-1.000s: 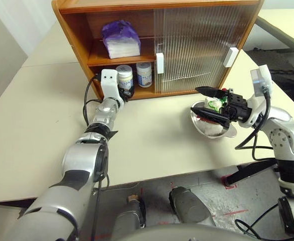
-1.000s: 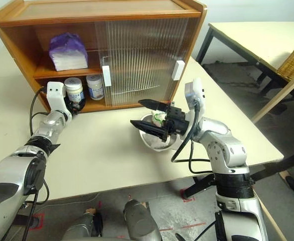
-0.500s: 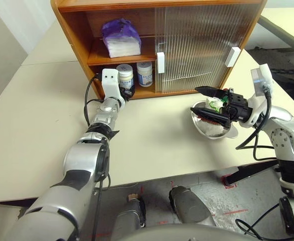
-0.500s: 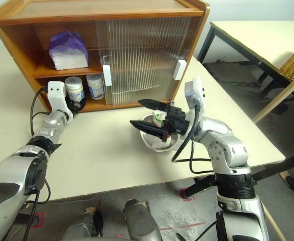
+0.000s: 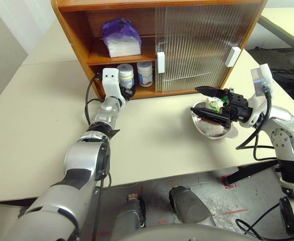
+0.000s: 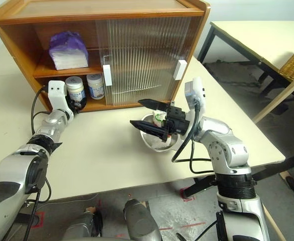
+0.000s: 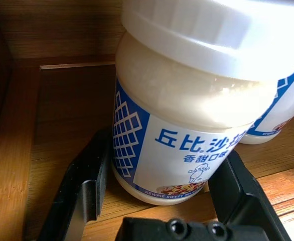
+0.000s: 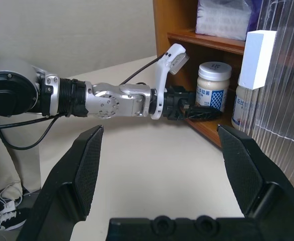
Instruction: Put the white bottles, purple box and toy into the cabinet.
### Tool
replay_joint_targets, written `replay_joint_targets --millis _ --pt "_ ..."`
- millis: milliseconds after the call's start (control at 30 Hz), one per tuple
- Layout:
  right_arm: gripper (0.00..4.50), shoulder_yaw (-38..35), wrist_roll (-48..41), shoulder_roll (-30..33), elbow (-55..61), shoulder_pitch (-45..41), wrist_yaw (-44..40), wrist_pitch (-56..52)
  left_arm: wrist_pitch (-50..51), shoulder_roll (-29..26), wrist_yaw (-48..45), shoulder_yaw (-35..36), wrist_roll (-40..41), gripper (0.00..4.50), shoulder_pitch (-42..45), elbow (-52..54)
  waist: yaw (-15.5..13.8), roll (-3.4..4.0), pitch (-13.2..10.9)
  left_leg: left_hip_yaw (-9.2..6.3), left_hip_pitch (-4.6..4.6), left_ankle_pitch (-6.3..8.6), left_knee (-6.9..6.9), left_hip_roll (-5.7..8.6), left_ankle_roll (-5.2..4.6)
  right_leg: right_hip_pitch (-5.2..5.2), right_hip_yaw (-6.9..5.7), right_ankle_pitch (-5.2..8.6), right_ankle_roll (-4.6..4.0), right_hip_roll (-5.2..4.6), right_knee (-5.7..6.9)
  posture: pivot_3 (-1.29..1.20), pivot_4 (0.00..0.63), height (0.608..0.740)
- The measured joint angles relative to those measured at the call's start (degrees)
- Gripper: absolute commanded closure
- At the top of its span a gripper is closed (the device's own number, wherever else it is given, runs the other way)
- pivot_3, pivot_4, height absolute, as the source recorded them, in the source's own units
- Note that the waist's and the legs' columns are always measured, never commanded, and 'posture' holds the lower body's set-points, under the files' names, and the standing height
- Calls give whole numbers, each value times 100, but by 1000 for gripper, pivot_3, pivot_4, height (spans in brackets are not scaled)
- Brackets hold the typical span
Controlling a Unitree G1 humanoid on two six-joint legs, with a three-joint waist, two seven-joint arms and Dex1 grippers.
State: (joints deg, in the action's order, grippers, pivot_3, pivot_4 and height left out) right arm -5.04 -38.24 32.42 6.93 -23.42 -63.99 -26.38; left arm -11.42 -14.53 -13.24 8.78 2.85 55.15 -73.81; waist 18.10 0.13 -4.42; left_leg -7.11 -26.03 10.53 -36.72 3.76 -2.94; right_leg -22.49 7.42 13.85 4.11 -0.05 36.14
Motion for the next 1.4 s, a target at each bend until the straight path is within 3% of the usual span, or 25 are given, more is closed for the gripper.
replay_joint_targets --millis 767,900,1400 --pt "0 3 25 -70 0 0 2 50 50 1 -4 16 1 1362 70 -28 3 0 0 1 -2 -3 -2 0 -6 -1 -6 -3 6 2 0 -385 99 740" --pt "0 3 29 -70 0 0 2 57 61 0 11 23 2 21 71 -27 3 0 0 1 0 -4 -3 0 -6 1 -7 -4 6 2 0 -382 98 740" --pt "0 45 49 -86 -57 -24 -39 130 55 -11 -75 180 57 21 4 96 16 0 0 4 6 -12 -5 -1 -5 1 -14 -12 4 11 4 -358 92 740"
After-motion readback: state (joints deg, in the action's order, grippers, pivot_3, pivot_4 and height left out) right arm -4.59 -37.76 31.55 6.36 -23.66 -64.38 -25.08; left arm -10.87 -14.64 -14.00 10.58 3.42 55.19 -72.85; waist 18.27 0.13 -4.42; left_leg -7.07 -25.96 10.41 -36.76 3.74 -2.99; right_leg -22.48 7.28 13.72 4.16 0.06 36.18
